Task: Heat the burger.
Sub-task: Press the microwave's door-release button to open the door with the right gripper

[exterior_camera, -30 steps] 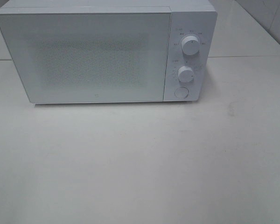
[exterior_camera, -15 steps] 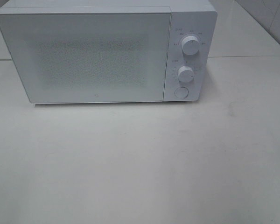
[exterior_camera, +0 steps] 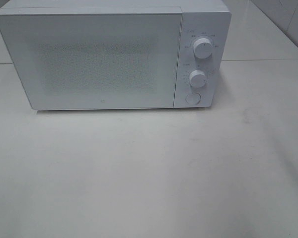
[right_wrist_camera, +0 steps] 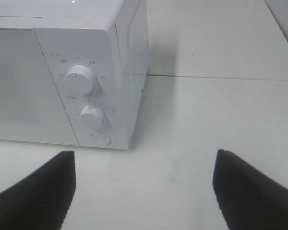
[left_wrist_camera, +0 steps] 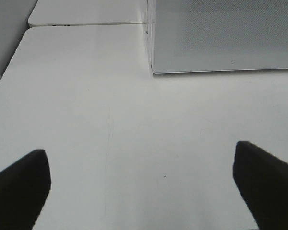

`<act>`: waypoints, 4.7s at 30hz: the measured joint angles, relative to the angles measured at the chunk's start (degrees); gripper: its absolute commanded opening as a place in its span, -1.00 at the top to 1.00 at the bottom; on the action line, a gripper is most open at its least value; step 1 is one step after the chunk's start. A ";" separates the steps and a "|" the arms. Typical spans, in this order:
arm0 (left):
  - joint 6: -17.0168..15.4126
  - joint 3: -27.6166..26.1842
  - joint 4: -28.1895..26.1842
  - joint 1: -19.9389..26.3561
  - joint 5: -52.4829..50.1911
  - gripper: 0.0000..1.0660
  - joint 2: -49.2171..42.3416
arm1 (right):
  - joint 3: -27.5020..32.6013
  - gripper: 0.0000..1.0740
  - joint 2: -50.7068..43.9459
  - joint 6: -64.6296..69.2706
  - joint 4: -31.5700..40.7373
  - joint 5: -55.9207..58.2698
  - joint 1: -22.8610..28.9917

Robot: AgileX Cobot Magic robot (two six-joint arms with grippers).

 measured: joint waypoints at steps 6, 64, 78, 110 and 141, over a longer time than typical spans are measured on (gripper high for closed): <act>0.00 0.00 0.00 0.00 0.00 -0.84 0.00 | 0.00 -0.42 8.94 1.38 0.00 -7.91 0.00; 0.00 0.00 0.00 0.00 0.00 -0.84 0.00 | 8.19 -0.42 56.84 -26.64 51.39 -75.92 31.51; 0.00 0.00 0.00 0.00 0.00 -0.84 0.00 | 7.96 -0.42 57.07 0.29 52.08 -75.92 31.68; 0.00 0.00 0.00 0.00 0.00 -0.84 0.00 | 7.96 1.00 57.07 64.74 51.57 -72.77 31.68; 0.00 0.00 0.00 0.00 0.00 -0.84 0.00 | -5.56 1.00 70.02 67.78 46.35 -67.44 24.69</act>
